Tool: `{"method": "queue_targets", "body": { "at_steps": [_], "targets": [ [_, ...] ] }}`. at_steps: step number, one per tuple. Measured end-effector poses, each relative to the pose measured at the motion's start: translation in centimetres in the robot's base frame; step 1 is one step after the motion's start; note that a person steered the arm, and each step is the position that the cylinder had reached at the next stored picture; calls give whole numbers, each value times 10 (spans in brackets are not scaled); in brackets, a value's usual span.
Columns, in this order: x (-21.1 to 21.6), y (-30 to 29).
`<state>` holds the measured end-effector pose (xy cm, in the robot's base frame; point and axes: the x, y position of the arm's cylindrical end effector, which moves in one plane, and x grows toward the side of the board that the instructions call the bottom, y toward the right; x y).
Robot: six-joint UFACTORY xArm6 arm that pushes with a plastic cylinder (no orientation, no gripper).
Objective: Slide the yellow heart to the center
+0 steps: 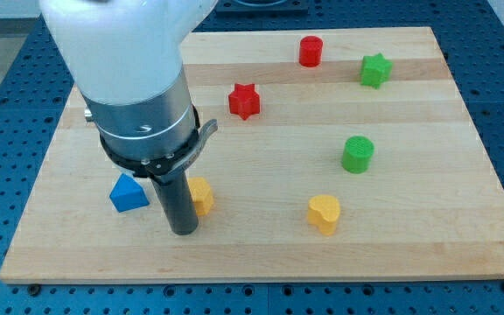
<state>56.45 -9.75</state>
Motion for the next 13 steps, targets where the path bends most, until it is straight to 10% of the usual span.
{"method": "queue_targets", "body": {
  "at_steps": [4,7,10,13],
  "targets": [
    [-64,14],
    [54,99],
    [36,196],
    [0,167]
  ]
}}
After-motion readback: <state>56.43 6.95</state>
